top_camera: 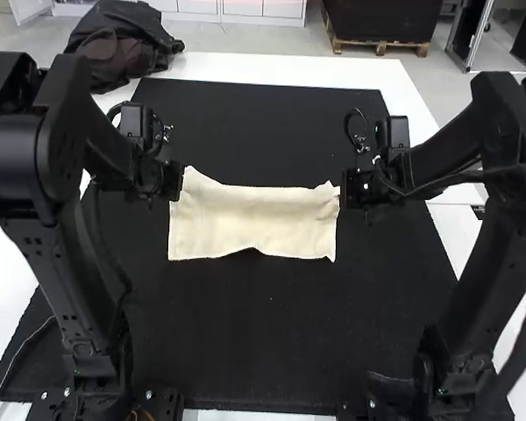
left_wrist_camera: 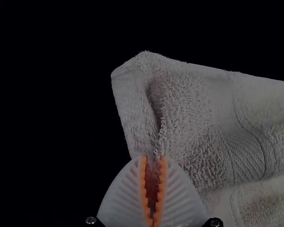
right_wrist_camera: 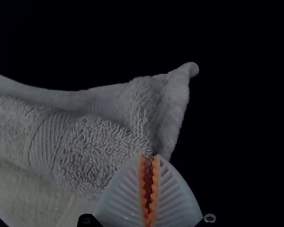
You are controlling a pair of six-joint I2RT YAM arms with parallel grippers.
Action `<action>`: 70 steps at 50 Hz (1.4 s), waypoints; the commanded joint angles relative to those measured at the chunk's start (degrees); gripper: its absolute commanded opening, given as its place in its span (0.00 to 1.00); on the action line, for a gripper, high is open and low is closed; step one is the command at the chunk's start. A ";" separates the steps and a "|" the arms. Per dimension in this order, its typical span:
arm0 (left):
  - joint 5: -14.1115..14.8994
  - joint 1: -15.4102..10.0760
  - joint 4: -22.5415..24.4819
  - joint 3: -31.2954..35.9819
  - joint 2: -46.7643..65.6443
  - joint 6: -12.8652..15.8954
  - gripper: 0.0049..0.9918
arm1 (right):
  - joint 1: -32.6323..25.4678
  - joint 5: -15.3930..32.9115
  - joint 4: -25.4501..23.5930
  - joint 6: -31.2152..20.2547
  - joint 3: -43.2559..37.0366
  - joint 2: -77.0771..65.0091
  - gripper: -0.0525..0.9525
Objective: Fold the towel.
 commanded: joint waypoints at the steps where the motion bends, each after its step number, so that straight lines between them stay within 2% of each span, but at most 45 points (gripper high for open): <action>1: 0.47 0.80 -1.54 -0.08 -1.96 -0.01 0.01 | -0.93 -1.91 -1.81 -0.95 -0.08 -2.59 0.03; 17: 0.47 0.80 -7.96 -0.78 -3.90 1.31 0.01 | -0.93 -3.14 -6.82 -1.13 -2.98 -5.40 0.03; 30: 0.30 0.89 -9.98 -2.19 -4.69 1.40 0.01 | -0.93 -3.32 -10.95 -3.41 -5.00 -6.64 0.03; 35: 0.03 0.89 -10.77 -2.98 -4.86 2.28 0.01 | -0.93 -3.41 -12.09 -4.47 -5.44 -6.64 0.03; 60: -1.81 0.89 -7.43 -9.84 -4.60 2.63 0.01 | -0.93 -2.53 -12.35 -5.87 -8.61 -3.12 0.03; 70: -2.69 0.89 -3.12 -13.53 -4.60 2.72 0.02 | -0.93 -2.27 -11.56 -7.28 -9.84 -0.40 0.04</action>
